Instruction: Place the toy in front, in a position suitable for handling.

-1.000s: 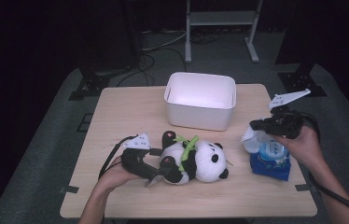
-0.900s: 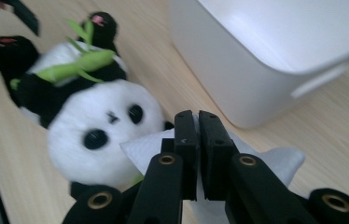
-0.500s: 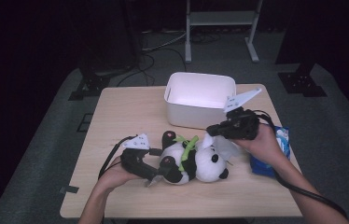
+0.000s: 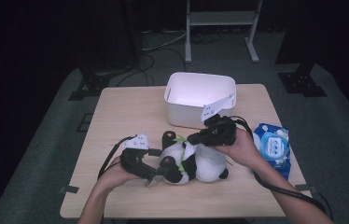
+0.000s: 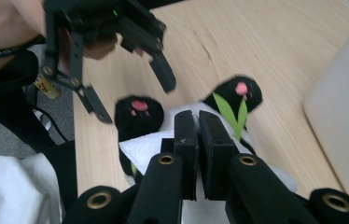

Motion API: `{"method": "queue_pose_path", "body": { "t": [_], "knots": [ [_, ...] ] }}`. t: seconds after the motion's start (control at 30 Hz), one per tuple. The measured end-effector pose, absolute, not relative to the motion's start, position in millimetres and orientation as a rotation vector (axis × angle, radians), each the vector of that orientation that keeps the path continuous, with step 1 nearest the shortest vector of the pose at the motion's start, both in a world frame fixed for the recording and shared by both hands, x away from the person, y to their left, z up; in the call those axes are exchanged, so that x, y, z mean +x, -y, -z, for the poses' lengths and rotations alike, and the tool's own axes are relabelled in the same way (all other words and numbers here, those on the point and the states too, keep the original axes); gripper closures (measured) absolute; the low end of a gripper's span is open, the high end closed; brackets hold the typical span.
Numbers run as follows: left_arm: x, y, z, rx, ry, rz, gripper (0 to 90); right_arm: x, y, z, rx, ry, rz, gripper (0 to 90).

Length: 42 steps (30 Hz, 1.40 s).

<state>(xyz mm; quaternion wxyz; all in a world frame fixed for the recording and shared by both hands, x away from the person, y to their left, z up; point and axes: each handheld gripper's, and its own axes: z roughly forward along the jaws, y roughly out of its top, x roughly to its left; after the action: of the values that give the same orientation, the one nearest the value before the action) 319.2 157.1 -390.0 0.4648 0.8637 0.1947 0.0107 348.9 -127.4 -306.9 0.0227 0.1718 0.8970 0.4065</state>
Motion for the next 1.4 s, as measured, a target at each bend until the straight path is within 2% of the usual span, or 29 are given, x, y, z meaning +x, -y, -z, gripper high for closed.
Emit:
{"method": "queue_pose_path", "body": {
  "t": [0.33,0.77,0.87,1.2,1.4],
  "knots": [
    [319.9,-155.0,391.9,2.125,-0.48,-0.017,21.9,344.6,160.3,345.6,0.648,-2.772,-1.195,81.5],
    [321.6,-152.4,396.9,2.141,-0.485,-0.009,21.9,342.3,178.0,362.1,0.699,-2.676,-1.106,51.8],
    [322.0,-153.2,397.2,2.146,-0.485,-0.014,21.9,347.0,178.6,366.6,0.733,-2.692,-1.11,48.6],
    [319.2,-156.3,388.9,2.114,-0.456,-0.003,19.0,345.3,177.0,374.4,0.679,-2.83,-1.06,63.5],
    [316.4,-157.7,381.3,2.093,-0.431,-0.018,17.9,334.8,178.2,376.3,0.602,-2.848,-1.041,67.4]
  ]
}}
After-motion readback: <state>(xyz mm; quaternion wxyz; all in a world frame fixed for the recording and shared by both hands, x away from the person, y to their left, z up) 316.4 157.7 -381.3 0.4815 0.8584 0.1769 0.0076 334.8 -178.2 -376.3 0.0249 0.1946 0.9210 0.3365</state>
